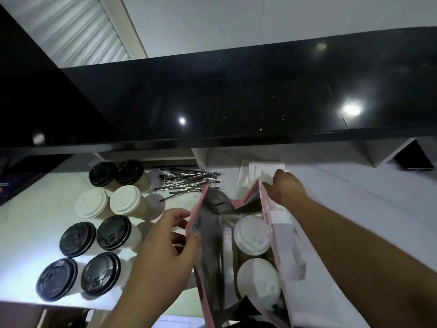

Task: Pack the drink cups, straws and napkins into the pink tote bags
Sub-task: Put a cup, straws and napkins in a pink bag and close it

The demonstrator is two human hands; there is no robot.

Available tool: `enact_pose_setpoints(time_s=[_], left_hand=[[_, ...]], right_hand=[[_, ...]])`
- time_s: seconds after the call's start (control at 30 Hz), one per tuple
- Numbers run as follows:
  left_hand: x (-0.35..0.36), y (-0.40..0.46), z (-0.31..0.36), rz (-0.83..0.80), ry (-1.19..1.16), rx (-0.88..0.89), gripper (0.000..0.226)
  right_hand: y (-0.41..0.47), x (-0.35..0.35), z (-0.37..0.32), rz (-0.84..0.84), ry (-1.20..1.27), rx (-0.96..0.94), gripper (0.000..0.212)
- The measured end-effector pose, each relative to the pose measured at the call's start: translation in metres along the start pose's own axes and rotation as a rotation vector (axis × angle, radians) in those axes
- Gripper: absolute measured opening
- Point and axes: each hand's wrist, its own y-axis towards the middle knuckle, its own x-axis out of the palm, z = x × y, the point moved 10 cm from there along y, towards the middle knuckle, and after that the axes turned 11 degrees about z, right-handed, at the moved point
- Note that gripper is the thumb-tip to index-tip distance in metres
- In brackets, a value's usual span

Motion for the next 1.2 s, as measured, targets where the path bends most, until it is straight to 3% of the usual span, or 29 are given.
enact_pose_setpoints(time_s=[0.13,0.3,0.6,0.93,1.2], left_hand=[[0.002,-0.001,-0.003,-0.017,-0.017,-0.038,0.025],[0.001,-0.003,-0.009,-0.001,-0.064,-0.085,0.023],[0.005,-0.001,-0.012,0.000,-0.095,-0.100,0.025],[0.009,0.001,-0.012,-0.044,-0.109,-0.105,0.028],[0.007,0.000,-0.009,-0.035,-0.047,-0.061,0.032]], right_hand=[[0.011,0.012,0.010,-0.014,0.021,0.063,0.073],[0.017,0.021,0.018,0.011,0.033,0.028,0.040],[0.011,0.021,0.047,0.085,0.234,0.208,0.033],[0.010,0.017,0.006,0.164,0.206,0.037,0.029],[0.026,0.036,-0.015,0.012,0.049,-0.027,0.035]])
